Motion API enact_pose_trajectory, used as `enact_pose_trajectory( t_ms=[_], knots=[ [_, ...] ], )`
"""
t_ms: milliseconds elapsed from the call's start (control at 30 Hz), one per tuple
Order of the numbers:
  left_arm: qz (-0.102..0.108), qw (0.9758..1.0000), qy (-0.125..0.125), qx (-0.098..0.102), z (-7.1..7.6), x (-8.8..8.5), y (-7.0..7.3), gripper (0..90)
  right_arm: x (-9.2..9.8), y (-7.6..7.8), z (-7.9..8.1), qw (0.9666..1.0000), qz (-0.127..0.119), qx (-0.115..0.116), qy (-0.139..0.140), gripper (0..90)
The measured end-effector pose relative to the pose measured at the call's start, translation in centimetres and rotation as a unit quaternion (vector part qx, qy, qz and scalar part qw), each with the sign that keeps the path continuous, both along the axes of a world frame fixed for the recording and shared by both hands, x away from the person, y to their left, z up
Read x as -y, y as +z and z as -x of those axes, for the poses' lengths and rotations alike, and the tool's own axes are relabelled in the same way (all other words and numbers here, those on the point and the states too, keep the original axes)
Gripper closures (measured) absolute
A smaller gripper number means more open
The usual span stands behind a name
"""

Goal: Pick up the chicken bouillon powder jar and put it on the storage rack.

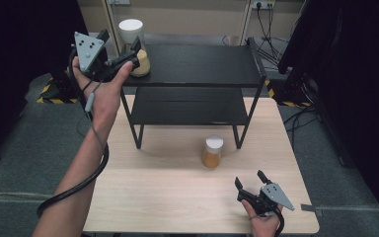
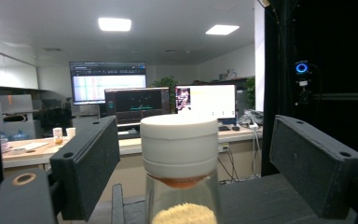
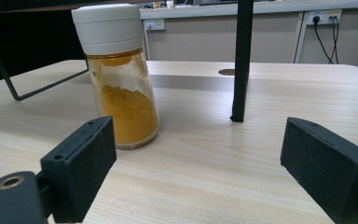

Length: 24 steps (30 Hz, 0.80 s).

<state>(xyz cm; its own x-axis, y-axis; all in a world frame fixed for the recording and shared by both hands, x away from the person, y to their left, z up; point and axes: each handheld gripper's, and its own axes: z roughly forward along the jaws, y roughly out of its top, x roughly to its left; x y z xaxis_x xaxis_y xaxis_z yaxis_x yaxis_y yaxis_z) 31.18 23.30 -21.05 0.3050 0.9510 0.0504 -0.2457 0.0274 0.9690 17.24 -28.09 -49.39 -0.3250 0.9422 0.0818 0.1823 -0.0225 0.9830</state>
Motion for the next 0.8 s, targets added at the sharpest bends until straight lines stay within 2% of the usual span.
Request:
enact_pose_trajectory(
  t_ms=[167, 533, 800],
  knots=[
    [0.005, 0.9999, -0.015, 0.001, 1.0, -0.4, -0.8, 15.5, 0.0, 0.0, 0.0, 1.0000, 0.001, 0.000, 0.000, 10.6],
    [0.010, 0.9994, -0.030, 0.012, 3.3, -1.3, -2.5, 15.6, -0.1, 0.0, 0.0, 1.0000, 0.001, -0.001, -0.001, 10.6],
    [0.006, 0.9990, -0.039, 0.019, 4.8, -1.2, -4.9, 15.6, -0.1, 0.0, 0.0, 1.0000, 0.002, 0.000, -0.001, 10.6]
  ],
)
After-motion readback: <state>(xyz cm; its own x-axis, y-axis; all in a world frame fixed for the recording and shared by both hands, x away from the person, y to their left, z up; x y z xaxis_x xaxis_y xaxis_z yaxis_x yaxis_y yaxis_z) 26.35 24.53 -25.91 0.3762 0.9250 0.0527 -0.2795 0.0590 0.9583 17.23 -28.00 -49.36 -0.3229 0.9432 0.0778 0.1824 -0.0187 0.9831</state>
